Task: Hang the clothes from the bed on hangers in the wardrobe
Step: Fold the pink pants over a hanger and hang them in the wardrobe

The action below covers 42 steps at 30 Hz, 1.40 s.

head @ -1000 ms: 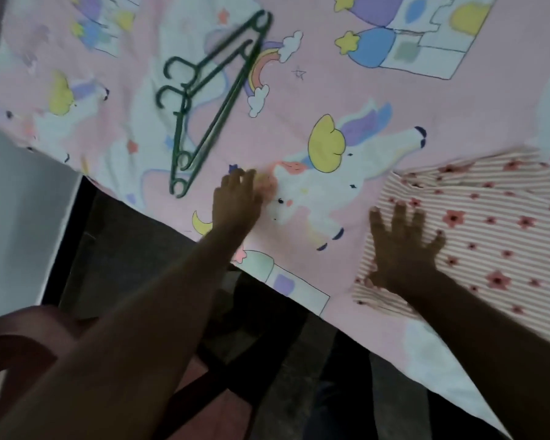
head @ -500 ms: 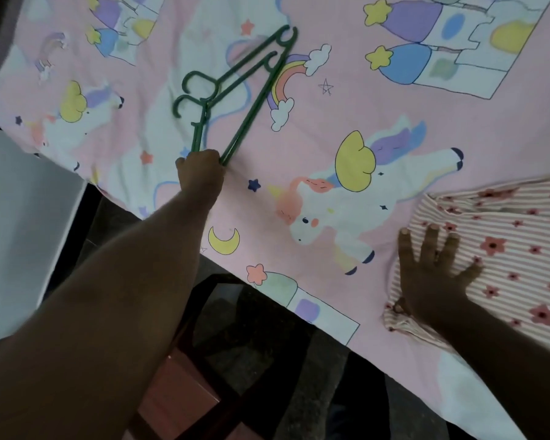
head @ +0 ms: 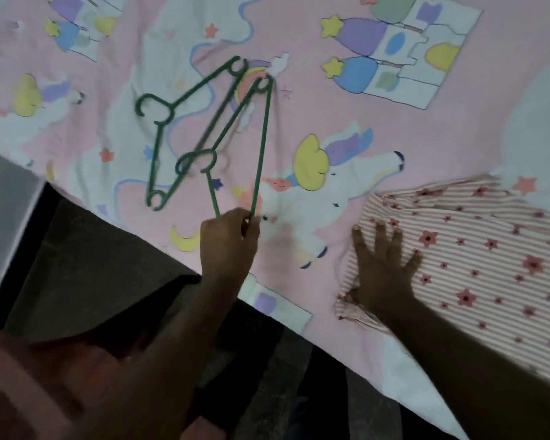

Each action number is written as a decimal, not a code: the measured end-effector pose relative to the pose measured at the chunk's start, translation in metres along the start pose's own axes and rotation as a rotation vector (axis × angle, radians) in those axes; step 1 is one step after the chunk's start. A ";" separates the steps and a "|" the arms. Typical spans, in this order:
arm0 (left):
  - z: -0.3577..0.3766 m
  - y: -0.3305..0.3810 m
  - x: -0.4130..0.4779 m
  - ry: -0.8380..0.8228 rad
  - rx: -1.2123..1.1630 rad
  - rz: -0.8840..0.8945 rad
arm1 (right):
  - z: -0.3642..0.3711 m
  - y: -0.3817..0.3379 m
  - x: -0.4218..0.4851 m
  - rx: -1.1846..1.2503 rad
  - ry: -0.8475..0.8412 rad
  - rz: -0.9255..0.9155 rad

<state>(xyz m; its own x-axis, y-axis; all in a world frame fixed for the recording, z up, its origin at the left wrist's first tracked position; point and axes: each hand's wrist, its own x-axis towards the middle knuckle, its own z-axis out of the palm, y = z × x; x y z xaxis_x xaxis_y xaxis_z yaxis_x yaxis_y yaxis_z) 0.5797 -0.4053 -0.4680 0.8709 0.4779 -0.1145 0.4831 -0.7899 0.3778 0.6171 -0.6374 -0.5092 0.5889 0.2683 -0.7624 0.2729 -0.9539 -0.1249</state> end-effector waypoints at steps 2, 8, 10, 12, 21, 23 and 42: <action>0.021 0.021 -0.044 -0.019 -0.066 -0.005 | 0.017 0.017 0.005 0.078 0.088 -0.022; 0.090 0.075 -0.150 -0.276 -0.012 0.084 | 0.032 0.055 -0.002 0.395 0.291 -0.207; 0.102 0.087 -0.169 -0.315 0.040 0.110 | 0.039 0.070 -0.004 0.584 0.339 -0.228; 0.108 0.093 -0.175 -0.325 0.077 0.126 | 0.042 0.079 -0.005 0.669 0.374 -0.246; 0.091 0.092 -0.167 -0.314 0.004 0.150 | 0.005 0.076 0.025 0.505 0.375 -0.181; 0.088 0.091 -0.167 -0.296 -0.032 0.152 | -0.013 0.075 0.038 0.488 0.304 -0.191; 0.080 0.089 -0.147 -0.352 -0.207 -0.055 | 0.007 0.047 0.010 1.003 0.493 -0.074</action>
<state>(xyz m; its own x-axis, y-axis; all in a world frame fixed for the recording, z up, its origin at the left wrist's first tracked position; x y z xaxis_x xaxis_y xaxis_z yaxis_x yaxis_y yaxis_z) 0.5016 -0.5768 -0.4913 0.8392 0.3285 -0.4334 0.5330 -0.6554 0.5351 0.6306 -0.6806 -0.5276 0.8946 0.1405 -0.4243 -0.2856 -0.5504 -0.7845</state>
